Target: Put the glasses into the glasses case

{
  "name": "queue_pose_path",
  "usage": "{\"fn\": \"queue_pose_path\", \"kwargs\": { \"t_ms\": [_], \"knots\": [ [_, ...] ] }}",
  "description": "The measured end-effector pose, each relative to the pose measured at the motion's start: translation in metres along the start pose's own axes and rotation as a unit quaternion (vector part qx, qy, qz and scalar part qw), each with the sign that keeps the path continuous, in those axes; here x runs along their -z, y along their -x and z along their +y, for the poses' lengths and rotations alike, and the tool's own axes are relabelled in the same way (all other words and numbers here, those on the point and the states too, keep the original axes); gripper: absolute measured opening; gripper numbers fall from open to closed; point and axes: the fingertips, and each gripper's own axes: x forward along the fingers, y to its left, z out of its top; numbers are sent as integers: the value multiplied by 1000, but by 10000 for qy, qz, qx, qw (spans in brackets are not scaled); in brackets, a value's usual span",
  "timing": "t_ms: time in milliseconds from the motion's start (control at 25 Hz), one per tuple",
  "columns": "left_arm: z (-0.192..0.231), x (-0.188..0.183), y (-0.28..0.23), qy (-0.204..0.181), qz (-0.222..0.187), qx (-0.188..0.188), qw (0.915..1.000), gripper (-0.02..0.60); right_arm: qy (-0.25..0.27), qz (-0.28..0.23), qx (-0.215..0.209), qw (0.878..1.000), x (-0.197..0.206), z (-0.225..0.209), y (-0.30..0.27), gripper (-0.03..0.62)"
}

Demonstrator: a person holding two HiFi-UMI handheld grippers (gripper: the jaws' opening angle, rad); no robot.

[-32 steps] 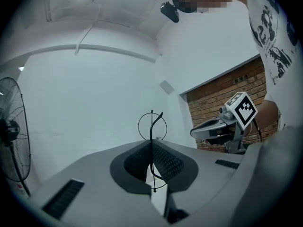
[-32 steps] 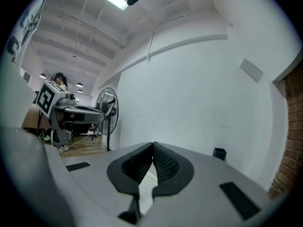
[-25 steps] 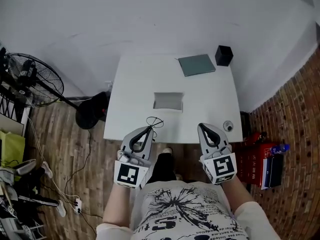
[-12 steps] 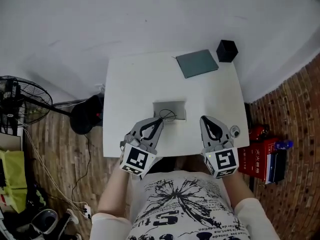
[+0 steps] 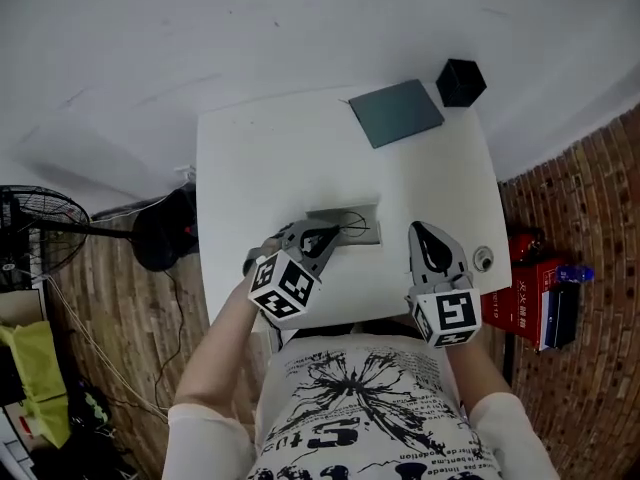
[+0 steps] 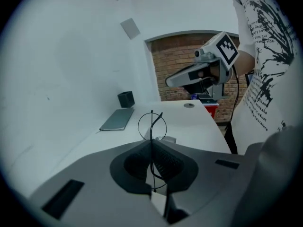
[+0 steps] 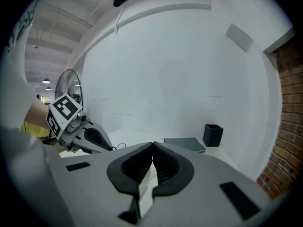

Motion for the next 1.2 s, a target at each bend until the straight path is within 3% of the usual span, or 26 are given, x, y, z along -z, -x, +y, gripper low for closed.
{"fn": "queue_pose_path", "kwargs": {
  "t_ms": [200,440,920,1200],
  "knots": [
    [-2,18,-32,-280,495,584,9967,17,-52,160,166,9997,12,-5,-11,15],
    [-12,36,-62,-607,1129,1095,9857,17,-226,395,310,9985,33,-16,-18,15],
    [-28,64,-87,-643,1856,1574,9678,20,-383,618,362,9967,56,-21,-27,15],
    [-31,65,-95,-461,1799,1618,9692,23,-388,692,362,9962,62,-27,-30,15]
  ]
}}
